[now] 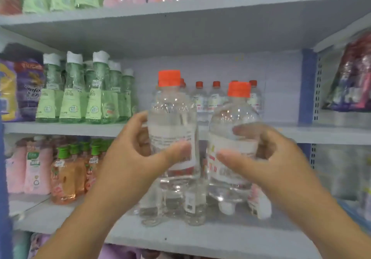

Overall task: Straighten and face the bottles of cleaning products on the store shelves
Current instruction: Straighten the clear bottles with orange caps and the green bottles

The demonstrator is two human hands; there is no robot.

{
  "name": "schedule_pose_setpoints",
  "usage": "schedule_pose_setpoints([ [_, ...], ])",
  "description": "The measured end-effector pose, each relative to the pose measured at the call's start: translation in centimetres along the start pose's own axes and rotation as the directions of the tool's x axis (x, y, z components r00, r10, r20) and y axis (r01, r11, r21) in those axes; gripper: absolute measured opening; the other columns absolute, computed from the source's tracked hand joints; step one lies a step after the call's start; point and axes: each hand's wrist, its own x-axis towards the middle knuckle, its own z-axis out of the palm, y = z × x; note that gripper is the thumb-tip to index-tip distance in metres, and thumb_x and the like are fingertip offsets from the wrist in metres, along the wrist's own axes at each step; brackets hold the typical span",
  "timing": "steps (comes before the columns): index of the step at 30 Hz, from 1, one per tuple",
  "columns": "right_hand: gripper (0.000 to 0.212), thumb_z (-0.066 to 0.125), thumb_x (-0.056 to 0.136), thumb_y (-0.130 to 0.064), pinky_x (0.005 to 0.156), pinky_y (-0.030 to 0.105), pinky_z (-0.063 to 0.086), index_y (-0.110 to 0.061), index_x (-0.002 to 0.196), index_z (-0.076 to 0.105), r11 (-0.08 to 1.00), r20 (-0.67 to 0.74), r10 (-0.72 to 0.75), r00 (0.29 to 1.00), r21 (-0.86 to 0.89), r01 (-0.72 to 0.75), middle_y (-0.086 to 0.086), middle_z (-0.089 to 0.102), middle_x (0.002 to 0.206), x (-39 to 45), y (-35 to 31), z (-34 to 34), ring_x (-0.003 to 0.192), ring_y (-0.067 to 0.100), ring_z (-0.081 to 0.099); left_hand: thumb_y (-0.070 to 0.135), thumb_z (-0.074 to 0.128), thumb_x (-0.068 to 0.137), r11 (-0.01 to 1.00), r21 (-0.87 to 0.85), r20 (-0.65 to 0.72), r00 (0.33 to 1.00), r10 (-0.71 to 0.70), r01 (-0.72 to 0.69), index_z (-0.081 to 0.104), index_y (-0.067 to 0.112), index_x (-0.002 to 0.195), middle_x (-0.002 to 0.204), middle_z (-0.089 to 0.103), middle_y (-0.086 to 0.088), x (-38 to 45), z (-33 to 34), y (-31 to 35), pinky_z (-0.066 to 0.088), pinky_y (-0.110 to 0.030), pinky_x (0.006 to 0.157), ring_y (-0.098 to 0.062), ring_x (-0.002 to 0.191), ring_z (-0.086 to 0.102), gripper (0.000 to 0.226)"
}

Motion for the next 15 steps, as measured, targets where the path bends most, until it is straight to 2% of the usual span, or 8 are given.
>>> schedule_pose_setpoints([
  [2,0.052,0.09,0.055,-0.062,0.056,0.003,0.048,-0.045,0.099,0.069,0.998,-0.044,-0.065,0.997,-0.023,0.064,-0.032,0.073,0.09,3.1,-1.8,-3.2,0.078,-0.01,0.07,0.074,0.08,0.053,1.0,0.012,-0.021,0.999,0.024,-0.024,0.059,0.059,0.111,0.104,0.075,0.029,3.1,2.2,2.4,0.058,-0.017,0.067,0.006,0.088,0.073,0.064],
  [4,0.047,0.091,0.064,-0.054,0.054,0.003,0.046,-0.038,0.102,0.068,0.997,-0.051,-0.061,0.997,-0.049,0.059,-0.031,0.072,0.09,6.7,-2.1,-5.0,0.077,-0.01,0.07,0.076,0.08,0.054,0.998,0.062,-0.036,0.999,0.018,-0.016,0.059,0.053,0.112,0.097,0.076,0.028,6.5,4.0,3.1,0.056,-0.025,0.072,0.006,0.084,0.073,0.065],
  [8,0.044,0.091,0.068,-0.048,0.053,0.015,0.052,-0.03,0.102,0.071,0.991,0.006,0.075,0.997,-0.107,-0.074,-0.011,0.077,0.092,12.3,-0.2,-7.2,0.071,-0.002,0.072,0.071,0.085,0.061,0.98,0.18,-0.042,0.996,-0.084,0.09,0.053,0.051,0.098,0.09,0.074,0.019,12.7,7.6,2.3,0.049,-0.023,0.06,0.001,0.076,0.07,0.053],
  [10,0.037,0.091,0.068,-0.047,0.051,0.016,0.051,-0.029,0.094,0.071,0.984,0.012,0.118,0.993,-0.139,-0.115,-0.01,0.077,0.086,14.0,1.6,-7.6,0.065,-0.003,0.071,0.072,0.086,0.058,0.965,0.212,-0.011,0.988,-0.154,0.153,0.054,0.045,0.107,0.1,0.069,0.018,15.0,8.7,1.0,0.051,-0.026,0.061,-0.006,0.085,0.068,0.065],
  [13,0.036,0.092,0.068,-0.047,0.052,0.019,0.055,-0.029,0.092,0.073,0.978,0.016,0.144,0.989,-0.156,-0.14,-0.011,0.078,0.083,16.2,3.8,-7.6,0.066,-0.001,0.072,0.082,0.082,0.043,0.935,0.3,0.003,0.979,-0.202,0.191,0.053,0.031,0.129,0.111,0.07,0.009,17.6,9.7,-0.8,0.06,-0.036,0.071,-0.014,0.091,0.07,0.103],
  [15,0.038,0.092,0.068,-0.047,0.06,0.025,0.061,-0.029,0.095,0.072,0.97,0.02,0.168,0.986,-0.183,-0.161,-0.009,0.078,0.088,17.6,4.7,-7.3,0.072,0.006,0.074,0.086,0.078,0.034,0.915,0.365,-0.006,0.983,-0.185,0.174,0.054,0.03,0.129,0.11,0.071,0.008,19.1,10.2,-1.6,0.062,-0.042,0.08,-0.016,0.092,0.071,0.113],
])
